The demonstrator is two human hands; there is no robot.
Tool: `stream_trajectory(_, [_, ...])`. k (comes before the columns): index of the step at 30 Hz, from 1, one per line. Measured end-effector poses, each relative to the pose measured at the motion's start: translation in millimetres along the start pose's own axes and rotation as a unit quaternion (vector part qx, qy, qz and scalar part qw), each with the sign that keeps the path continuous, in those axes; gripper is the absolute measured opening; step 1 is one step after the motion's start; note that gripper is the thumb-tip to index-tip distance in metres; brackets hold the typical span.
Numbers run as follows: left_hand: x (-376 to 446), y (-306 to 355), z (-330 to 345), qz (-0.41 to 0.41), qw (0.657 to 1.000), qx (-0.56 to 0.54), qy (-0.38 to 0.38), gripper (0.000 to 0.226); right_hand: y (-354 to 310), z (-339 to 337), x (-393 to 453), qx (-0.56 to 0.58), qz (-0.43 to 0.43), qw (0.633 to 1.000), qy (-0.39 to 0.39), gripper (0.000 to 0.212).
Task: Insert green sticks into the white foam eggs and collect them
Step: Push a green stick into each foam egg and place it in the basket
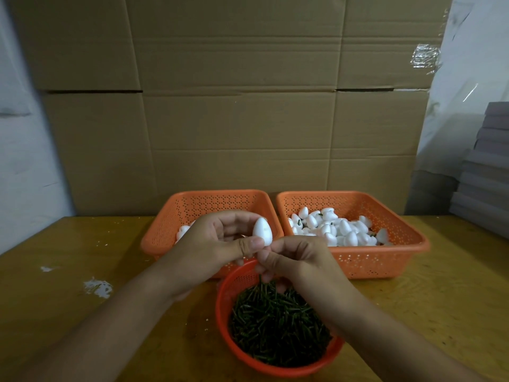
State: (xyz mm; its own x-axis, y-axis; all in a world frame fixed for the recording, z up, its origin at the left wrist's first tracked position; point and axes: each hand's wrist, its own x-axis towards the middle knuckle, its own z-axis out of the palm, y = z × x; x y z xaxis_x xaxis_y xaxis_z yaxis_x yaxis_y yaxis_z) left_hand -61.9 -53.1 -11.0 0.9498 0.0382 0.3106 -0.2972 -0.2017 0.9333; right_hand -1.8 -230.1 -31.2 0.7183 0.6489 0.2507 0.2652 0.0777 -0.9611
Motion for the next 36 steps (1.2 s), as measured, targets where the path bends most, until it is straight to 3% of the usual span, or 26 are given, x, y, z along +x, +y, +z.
stream_trajectory(4, [-1.2,1.8,-0.8,-0.016,1.000,-0.021,-0.010,0.035,-1.8,-0.9,-1.2,0.034,0.019,0.999,-0.038,0.020])
stream_trajectory(10, [-2.6,3.0,-4.0,-0.046,0.997,-0.045,-0.036,0.027,-3.5,-0.6,0.1,0.098,0.051,0.991,-0.080,0.015])
stream_trajectory(17, [-1.4,3.5,-3.3,-0.033,0.999,-0.042,-0.010,0.034,-3.2,-3.3,2.5,0.031,0.013,0.999,0.018,0.016])
stream_trajectory(22, [-1.8,2.1,-2.5,-0.014,1.000,-0.009,-0.001,0.036,-1.6,-1.1,2.6,-0.004,0.004,0.999,0.044,0.012])
stream_trajectory(29, [-1.1,0.5,-1.4,-0.004,1.000,0.008,0.006,0.030,-1.7,-1.0,0.7,-0.016,-0.001,0.999,0.029,0.015])
stream_trajectory(36, [-1.7,1.1,1.1,-0.024,0.998,-0.065,-0.008,0.031,-7.0,-2.2,-1.3,0.032,0.025,0.999,-0.013,0.018])
